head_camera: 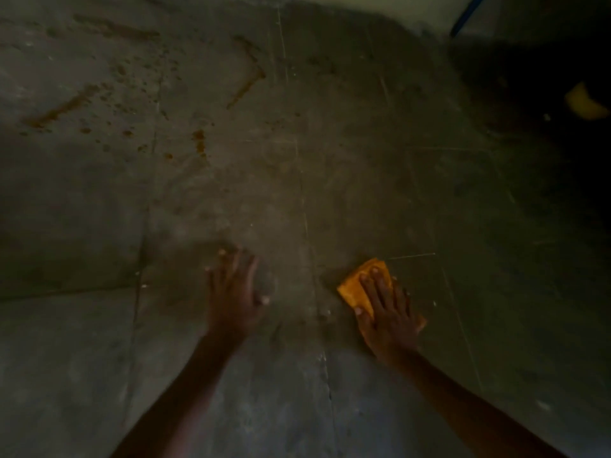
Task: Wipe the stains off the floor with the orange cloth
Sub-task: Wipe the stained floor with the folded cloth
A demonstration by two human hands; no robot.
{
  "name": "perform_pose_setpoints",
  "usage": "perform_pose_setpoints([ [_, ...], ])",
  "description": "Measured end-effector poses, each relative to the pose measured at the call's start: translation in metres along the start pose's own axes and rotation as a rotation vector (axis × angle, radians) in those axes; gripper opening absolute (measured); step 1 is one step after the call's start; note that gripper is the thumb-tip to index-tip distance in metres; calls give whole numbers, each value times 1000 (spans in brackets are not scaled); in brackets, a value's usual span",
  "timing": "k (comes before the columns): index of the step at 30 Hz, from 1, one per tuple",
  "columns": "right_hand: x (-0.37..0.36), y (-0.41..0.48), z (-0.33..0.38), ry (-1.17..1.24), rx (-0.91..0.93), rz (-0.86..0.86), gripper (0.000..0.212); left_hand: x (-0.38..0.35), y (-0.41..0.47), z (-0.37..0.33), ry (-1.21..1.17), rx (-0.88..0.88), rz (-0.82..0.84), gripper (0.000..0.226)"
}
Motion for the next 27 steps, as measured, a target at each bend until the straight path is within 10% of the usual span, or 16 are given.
perform_pose_setpoints([
  [7,14,148,-31,116,-464,-63,72,-59,48,-90,100,-59,315,150],
  [14,14,74,-81,-32,249,19,65,-62,54,-95,176,110,447,173],
  [21,29,246,-69,94,-395,-64,73,-45,55,-108,166,200,526,165],
  [27,21,190,-46,-53,241,39,68,-40,56,-110,164,174,553,163],
])
Point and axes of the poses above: each hand's wrist, its own y-axis towards the middle knuckle, its own x-axis out of the back of the hand, z = x × y, the point moved 3 cm from there along y, towards the middle knuckle, and after that the axes turned 2 degrees about y, right-handed, at the moved point
